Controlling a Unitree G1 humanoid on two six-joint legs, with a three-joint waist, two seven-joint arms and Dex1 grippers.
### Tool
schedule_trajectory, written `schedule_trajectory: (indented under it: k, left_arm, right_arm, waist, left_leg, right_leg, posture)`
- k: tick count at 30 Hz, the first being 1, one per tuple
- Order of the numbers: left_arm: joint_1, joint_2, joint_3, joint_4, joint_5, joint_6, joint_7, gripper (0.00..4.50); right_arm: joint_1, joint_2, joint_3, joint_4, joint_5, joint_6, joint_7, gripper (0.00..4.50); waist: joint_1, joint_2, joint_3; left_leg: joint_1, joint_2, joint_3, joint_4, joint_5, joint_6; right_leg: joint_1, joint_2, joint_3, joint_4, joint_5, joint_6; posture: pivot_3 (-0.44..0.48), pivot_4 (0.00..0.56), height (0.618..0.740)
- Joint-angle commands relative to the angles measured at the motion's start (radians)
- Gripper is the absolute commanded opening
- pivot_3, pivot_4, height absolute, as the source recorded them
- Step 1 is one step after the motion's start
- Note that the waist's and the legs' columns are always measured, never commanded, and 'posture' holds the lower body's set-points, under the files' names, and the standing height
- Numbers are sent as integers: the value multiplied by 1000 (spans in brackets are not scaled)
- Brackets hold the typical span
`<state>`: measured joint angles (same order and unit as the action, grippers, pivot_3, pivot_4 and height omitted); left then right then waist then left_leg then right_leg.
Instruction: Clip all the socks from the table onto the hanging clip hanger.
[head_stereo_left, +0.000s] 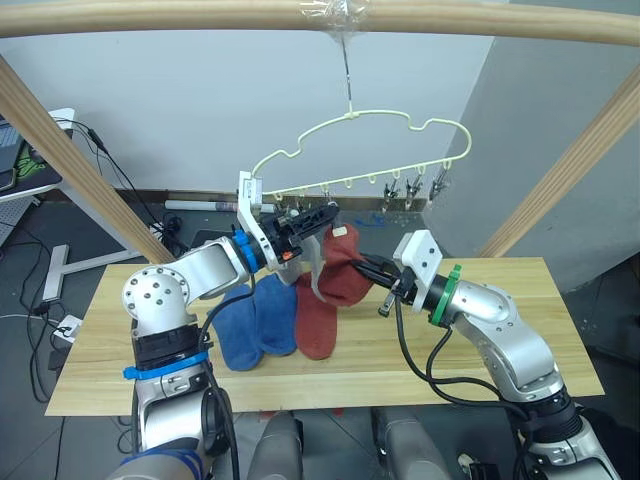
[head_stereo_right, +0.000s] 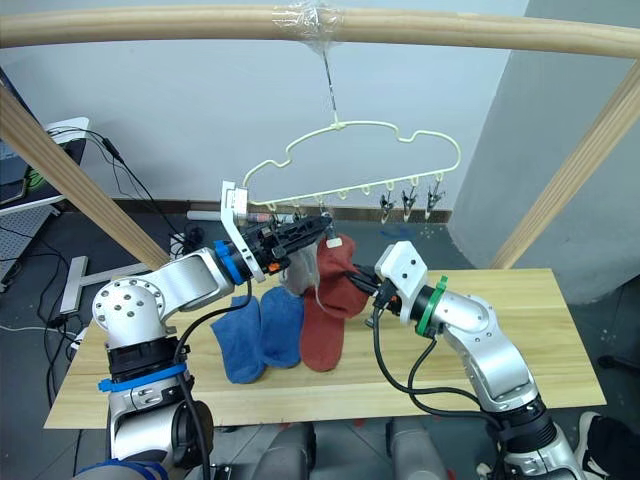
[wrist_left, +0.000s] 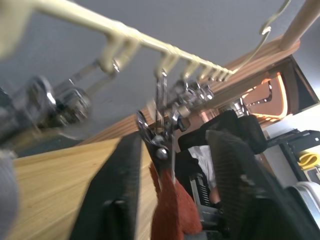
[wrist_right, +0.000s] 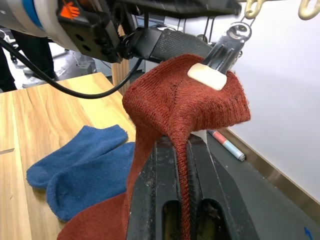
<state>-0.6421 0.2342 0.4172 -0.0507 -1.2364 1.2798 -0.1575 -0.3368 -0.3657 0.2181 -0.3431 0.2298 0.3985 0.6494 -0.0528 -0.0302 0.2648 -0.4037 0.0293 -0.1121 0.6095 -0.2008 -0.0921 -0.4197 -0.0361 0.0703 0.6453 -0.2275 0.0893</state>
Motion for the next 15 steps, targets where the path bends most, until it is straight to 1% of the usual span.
schedule_trajectory:
  k: [1, 2, 4, 6, 8, 10, 11, 12, 13, 14, 15]
  left_arm:
    - [18, 28, 14, -49, -74, 5, 19, 3552]
    - [31, 37, 23, -55, -98, 13, 32, 3803]
    - [97, 102, 39, -110, -188, 50, 48, 4457]
    - [150, 176, 48, -153, -300, 58, 72, 4485]
    - [223, 273, 30, -226, -319, 78, 39, 4485]
    - [277, 328, -2, -283, -284, 64, 12, 4500]
    - [288, 340, -13, -293, -279, 49, 8, 4500]
    - [309, 352, -25, -317, -247, 28, 1, 4500]
    - [334, 372, -44, -366, -183, -13, -30, 4500]
    - [353, 387, -58, -402, -134, -45, -56, 4500]
    - [368, 409, -85, -449, -45, -112, -100, 4500]
  right_arm:
    - [-37, 30, -18, 34, 2, -24, -19, 0]
    - [-47, 43, -20, 58, -1, -27, -29, 0]
    - [-75, 77, -26, 158, -27, -46, -66, 0]
    - [-88, 104, -42, 220, -36, -47, -100, 0]
    - [-90, 129, -57, 249, -31, -45, -123, 0]
    - [-89, 142, -64, 261, -23, -41, -125, 548]
    - [-88, 144, -65, 264, -22, -41, -124, 701]
    - [-88, 148, -66, 271, -22, -39, -125, 1061]
    - [-87, 155, -69, 281, -26, -26, -141, 1345]
    - [-86, 161, -71, 288, -29, -16, -152, 1747]
    - [-79, 170, -81, 288, -28, 0, -174, 2082]
  waist:
    - [0, 0, 0]
    - [-3, 0, 0]
    - [-9, 0, 0]
    - [-5, 0, 0]
    - [6, 0, 0]
    - [15, 0, 0]
    - [23, 0, 0]
    - [28, 0, 0]
    - [35, 0, 0]
    - [38, 0, 0]
    - [41, 0, 0]
  left_leg:
    - [0, 0, 0, 0, 0, 0]
    - [0, 0, 0, 0, 0, 0]
    - [1, 0, 0, 0, 0, 0]
    - [1, 1, 1, -2, 0, 0]
    - [0, 1, 0, -2, 0, 0]
    - [0, 1, 0, -2, 0, 0]
    - [0, 0, 0, -2, 0, 0]
    - [0, 0, 0, -1, 0, 0]
    - [0, 0, 0, -1, 0, 0]
    - [0, 0, 0, -1, 0, 0]
    - [0, 0, 0, -1, 0, 0]
  right_leg:
    - [0, 0, 0, 0, 0, 0]
    - [0, 0, 0, 0, 0, 0]
    - [0, 0, 0, 1, 0, 0]
    - [-1, 0, 0, 2, 0, -1]
    - [-2, 0, 0, 2, -1, -2]
    - [-2, 0, 0, 1, -1, -2]
    - [-2, 0, 1, 1, -1, -2]
    - [-1, 0, 0, 0, -1, -2]
    - [-1, 0, 0, 0, -1, -2]
    - [-1, 0, 0, 0, -4, -7]
    - [-1, 0, 0, 0, -4, -8]
  posture:
    - [23, 224, 740]
    - [28, 223, 740]
    - [58, 224, 740]
    - [73, 224, 740]
    - [86, 222, 740]
    - [96, 221, 740]
    - [96, 221, 740]
    - [112, 223, 740]
    - [129, 224, 740]
    - [129, 224, 740]
    - [141, 225, 740]
